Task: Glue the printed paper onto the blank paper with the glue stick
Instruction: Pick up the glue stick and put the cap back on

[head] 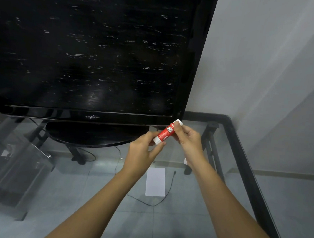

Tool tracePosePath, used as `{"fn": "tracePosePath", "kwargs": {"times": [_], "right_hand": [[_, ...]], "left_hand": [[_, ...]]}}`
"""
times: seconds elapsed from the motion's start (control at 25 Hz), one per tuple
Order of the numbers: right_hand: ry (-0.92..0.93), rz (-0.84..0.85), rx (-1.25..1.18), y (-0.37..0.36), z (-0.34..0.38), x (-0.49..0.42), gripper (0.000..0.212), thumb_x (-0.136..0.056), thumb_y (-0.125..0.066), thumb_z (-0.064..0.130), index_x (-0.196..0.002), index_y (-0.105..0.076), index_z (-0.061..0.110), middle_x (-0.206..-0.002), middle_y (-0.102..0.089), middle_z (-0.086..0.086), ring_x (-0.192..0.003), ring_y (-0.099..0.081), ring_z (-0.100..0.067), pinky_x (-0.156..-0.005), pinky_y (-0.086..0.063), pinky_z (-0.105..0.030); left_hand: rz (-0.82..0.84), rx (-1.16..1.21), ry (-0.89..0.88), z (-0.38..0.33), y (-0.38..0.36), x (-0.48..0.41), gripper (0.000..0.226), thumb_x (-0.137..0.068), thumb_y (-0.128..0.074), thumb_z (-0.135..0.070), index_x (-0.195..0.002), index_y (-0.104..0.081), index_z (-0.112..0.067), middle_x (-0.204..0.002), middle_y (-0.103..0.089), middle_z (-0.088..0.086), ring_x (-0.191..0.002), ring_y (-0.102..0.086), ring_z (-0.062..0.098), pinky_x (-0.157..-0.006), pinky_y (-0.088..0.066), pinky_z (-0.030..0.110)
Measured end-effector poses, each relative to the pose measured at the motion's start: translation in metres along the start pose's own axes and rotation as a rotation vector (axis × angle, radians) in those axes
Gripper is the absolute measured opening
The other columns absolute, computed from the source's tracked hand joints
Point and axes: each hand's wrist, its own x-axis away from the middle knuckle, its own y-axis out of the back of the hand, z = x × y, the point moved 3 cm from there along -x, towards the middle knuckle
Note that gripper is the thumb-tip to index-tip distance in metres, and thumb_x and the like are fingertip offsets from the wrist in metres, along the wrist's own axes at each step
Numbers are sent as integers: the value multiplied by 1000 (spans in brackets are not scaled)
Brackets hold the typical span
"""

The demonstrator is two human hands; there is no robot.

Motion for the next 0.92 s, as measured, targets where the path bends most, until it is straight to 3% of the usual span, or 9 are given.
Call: {"fn": "tracePosePath", "kwargs": {"times": [0.12,0.2,0.32,0.44,0.56,0.64,0.8,0.92], "right_hand": [[-81,102,60,13,-20,-14,48,-64,-56,74,-94,-68,38,-91,-70,20,-93,-64,0,-81,-44,-18],[-133,34,160,29,-42,-26,52,-71,-50,72,-106,-64,36,-106,-66,19,-100,-56,0,-87,-39,-24],[-173,-136,439,56,-86,-35,46,-88,-55,45,-125,-56,17,-126,-60,-5,-113,-54,-16,-96,-41,-33],[-147,1,798,62,-127,-36,44,-90,-58,20,-130,-50,4,-134,-51,-19,-124,-47,-32,-105,-34,-37],[-146,119,986,58,-156,-34,48,-90,-57,14,-136,-44,7,-144,-42,-16,-130,-40,-31,-107,-33,-38],[-140,97,1088,54,-166,-33,44,-92,-53,12,-135,-44,8,-141,-45,-16,-126,-45,-33,-103,-39,-41],[-103,91,1246,49,-169,-35,35,-89,-51,-3,-123,-54,4,-117,-60,-19,-101,-60,-32,-87,-49,-36],[-61,-28,1098,44,-147,-42,36,-90,-52,-1,-125,-53,4,-116,-61,-19,-99,-61,-31,-87,-52,-36]], "left_hand": [[-22,9,64,11,-5,0,37,-82,-65,-30,-112,-58,-9,-107,-68,9,-89,-59,8,-73,-45,13],[-6,-8,125,23,-8,0,38,-83,-65,-31,-113,-58,-9,-109,-67,10,-89,-58,7,-74,-48,17],[17,-35,164,35,-13,2,40,-83,-65,-33,-114,-57,-10,-112,-66,10,-90,-59,9,-75,-50,21],[39,-55,200,45,-19,3,40,-83,-65,-34,-116,-57,-12,-111,-67,7,-92,-63,13,-75,-51,22],[58,-78,220,53,-22,3,38,-83,-64,-34,-114,-59,-13,-108,-68,5,-89,-64,11,-76,-54,25],[65,-89,205,55,-22,4,36,-83,-64,-33,-113,-59,-13,-106,-69,4,-86,-63,9,-74,-53,23],[72,-111,189,58,-23,2,36,-83,-65,-34,-112,-59,-14,-104,-69,3,-83,-59,5,-67,-42,7],[63,-102,181,59,-19,1,34,-83,-65,-34,-111,-60,-16,-104,-68,2,-81,-57,2,-63,-39,0]]}}
